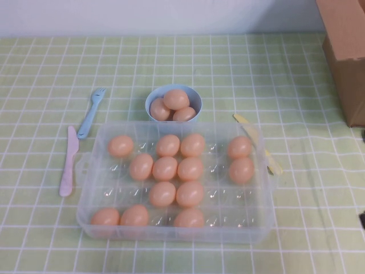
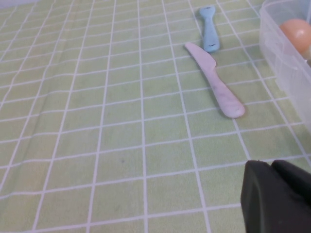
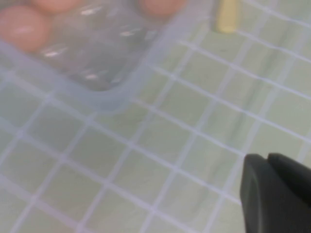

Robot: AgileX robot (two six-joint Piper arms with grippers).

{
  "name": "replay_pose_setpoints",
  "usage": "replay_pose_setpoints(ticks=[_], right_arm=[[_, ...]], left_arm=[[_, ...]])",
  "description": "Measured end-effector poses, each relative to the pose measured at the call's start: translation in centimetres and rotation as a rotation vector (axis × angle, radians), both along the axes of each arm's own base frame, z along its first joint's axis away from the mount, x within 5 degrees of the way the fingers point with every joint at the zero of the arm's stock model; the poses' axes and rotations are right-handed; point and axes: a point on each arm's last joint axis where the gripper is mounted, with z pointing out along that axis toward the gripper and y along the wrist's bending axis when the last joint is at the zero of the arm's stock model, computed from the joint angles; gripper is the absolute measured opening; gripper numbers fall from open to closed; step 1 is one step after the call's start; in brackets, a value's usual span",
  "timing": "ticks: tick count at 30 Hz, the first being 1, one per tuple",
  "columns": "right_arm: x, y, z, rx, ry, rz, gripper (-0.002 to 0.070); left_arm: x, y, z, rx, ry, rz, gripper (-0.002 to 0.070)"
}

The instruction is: Take an egg out of the egg box

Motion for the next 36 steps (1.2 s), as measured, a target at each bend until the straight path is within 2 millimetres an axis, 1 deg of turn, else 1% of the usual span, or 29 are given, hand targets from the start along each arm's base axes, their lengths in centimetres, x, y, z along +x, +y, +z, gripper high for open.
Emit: replay_pose_setpoints(ticks=[2,4,5,7,10,13,16,26,36], right_arm=[[-0.6,-1.6,-1.7,0.026,-0.068,-0.093,-0.0016],[-1.4,-3.0,-3.8,0.028,-0.124,-0.162,-0.0017],[-1.9,-3.6,-4.5,0.031,-0.188,-0.190,-0.0017],[-3.0,-4.5,-6.1,0.033,-0.256,-0.242,-0.0017],[-4.3,-5.4,-7.6,0.056,-0.366,-0.302,-0.0017],[-5.2,-5.8,-8.7,0.080,-0.430,-0.342,-0.0017],[-5.8,-5.9,-9.3,0.094,-0.475,-0.352,-0.0017],[-7.2,-6.0,-9.1,0.129,-0.586,-0.347,-0.0017],[-7.5,-5.9,-9.9,0.132,-0.494,-0.347,-0.0017]], left_arm=[[0.0,0.0,0.0,0.000,0.000,0.000,-0.0005],[0.0,0.0,0.0,0.000,0.000,0.000,-0.0005],[0.0,0.0,0.0,0.000,0.000,0.000,-0.0005],[0.0,0.0,0.0,0.000,0.000,0.000,-0.0005],[0.0,0.0,0.0,0.000,0.000,0.000,-0.0005],[0.0,0.0,0.0,0.000,0.000,0.000,-0.0005],[0.0,0.0,0.0,0.000,0.000,0.000,-0.0005],[0.0,0.0,0.0,0.000,0.000,0.000,-0.0005],[0.0,0.0,0.0,0.000,0.000,0.000,-0.0005]])
